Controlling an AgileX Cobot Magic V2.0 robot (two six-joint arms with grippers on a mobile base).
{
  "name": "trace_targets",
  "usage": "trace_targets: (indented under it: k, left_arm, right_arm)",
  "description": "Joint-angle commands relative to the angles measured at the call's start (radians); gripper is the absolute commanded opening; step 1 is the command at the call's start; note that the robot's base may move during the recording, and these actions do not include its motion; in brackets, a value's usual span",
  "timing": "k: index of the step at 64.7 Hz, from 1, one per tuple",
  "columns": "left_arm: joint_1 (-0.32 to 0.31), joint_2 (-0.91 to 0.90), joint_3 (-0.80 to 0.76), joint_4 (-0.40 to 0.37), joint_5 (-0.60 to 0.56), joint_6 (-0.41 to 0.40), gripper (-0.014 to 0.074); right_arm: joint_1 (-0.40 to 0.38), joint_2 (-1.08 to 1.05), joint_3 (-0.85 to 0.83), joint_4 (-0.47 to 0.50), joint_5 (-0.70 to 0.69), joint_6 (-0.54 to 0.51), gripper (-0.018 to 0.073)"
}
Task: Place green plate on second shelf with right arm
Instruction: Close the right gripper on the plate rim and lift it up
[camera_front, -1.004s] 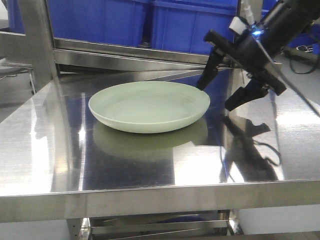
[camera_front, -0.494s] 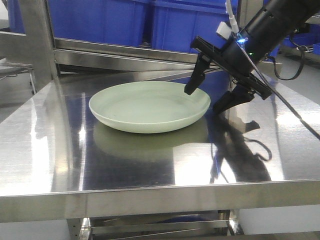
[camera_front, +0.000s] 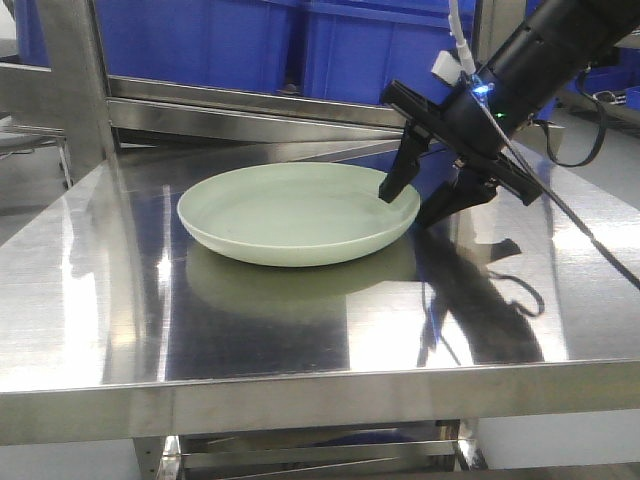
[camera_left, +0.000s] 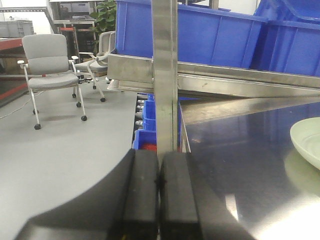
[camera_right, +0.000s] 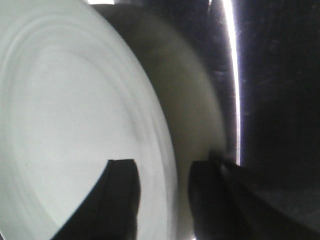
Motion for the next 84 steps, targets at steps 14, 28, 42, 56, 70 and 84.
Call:
trace_targets:
  k: [14,28,42,56,70,84]
  left_arm:
    - [-0.002,-0.018,0.042,0.001,-0.084,-0.001,0.013]
    - [-0.002,-0.018,0.042,0.001,-0.084,-0.001,0.013]
    - [-0.002,-0.018,0.042,0.001,-0.084,-0.001,0.013]
    - [-0.002,-0.018,0.042,0.001,-0.084,-0.001,0.013]
    - [-0.002,-0.018,0.042,0.001,-0.084,-0.001,0.013]
    - [-0.002,-0.018,0.042,0.001,-0.084,-0.001,0.013]
  right_arm:
    - [0.006,-0.044,-0.028,0.047,-0.018,-0.005,0.0085]
    - [0.005,-0.049,-0.028,0.047,0.002,-0.013,0.005]
    - [0.005,-0.128,-0.028,0.032,-0.02,-0.086,0.005]
    - [0.005,-0.312,-0.028,-0.124,-0.031,-0.099,0.005]
    - [0.005,-0.53,-0.026,-0.237,-0.019,-0.099,0.005]
    - [0.005,-0.734,0.005,-0.292,0.0,-0.099,0.005]
